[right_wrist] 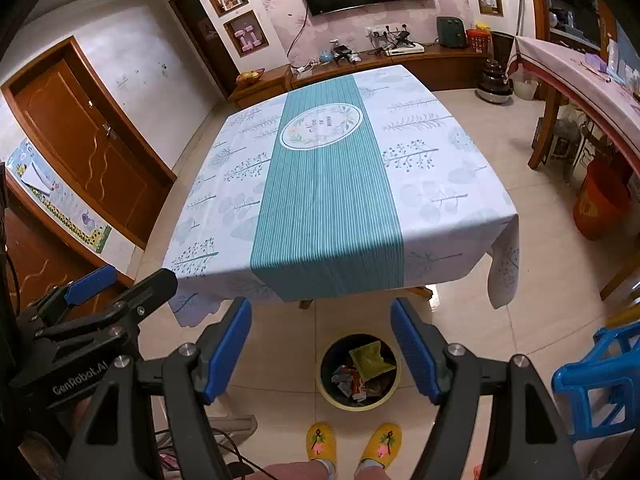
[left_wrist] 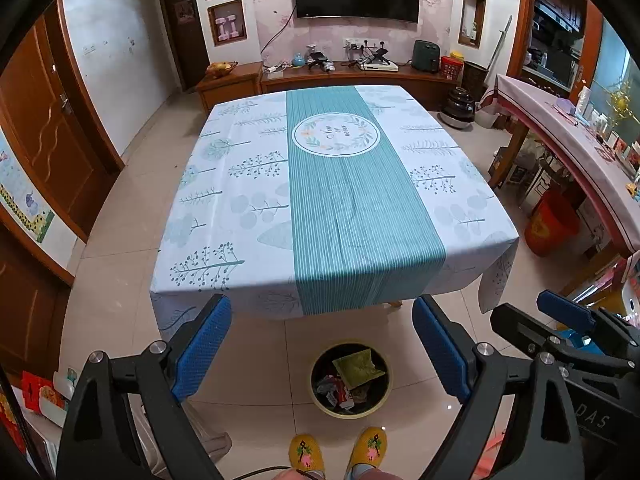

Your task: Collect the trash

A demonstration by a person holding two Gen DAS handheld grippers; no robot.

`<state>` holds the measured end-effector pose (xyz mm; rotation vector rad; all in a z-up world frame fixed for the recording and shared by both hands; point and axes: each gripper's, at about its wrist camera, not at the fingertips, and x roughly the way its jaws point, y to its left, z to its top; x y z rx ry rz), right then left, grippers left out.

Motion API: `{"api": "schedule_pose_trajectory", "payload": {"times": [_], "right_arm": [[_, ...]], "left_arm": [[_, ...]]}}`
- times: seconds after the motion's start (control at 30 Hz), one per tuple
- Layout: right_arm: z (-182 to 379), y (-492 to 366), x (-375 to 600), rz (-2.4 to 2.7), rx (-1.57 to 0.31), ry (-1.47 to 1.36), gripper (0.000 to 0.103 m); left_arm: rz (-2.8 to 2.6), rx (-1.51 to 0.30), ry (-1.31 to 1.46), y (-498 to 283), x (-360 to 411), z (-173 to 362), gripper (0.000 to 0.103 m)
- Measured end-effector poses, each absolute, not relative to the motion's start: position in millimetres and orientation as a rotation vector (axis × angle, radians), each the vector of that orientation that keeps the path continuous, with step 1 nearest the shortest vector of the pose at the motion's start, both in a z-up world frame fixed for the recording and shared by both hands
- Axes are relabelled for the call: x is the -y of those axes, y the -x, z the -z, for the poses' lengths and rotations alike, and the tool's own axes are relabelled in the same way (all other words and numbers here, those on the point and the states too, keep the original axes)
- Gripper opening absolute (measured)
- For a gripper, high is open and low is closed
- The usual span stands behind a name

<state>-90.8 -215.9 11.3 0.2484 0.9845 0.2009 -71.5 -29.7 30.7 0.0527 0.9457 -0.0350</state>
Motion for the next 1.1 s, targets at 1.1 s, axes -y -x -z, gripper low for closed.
{"api": "schedule_pose_trajectory", "payload": {"times": [1.1], "right_arm": [[-12,65,208,-0.228,-0.994,-0.159,0.072]], "left_arm": [[-0.042,-0.978,0.037,53,22,-13,0.091]]}}
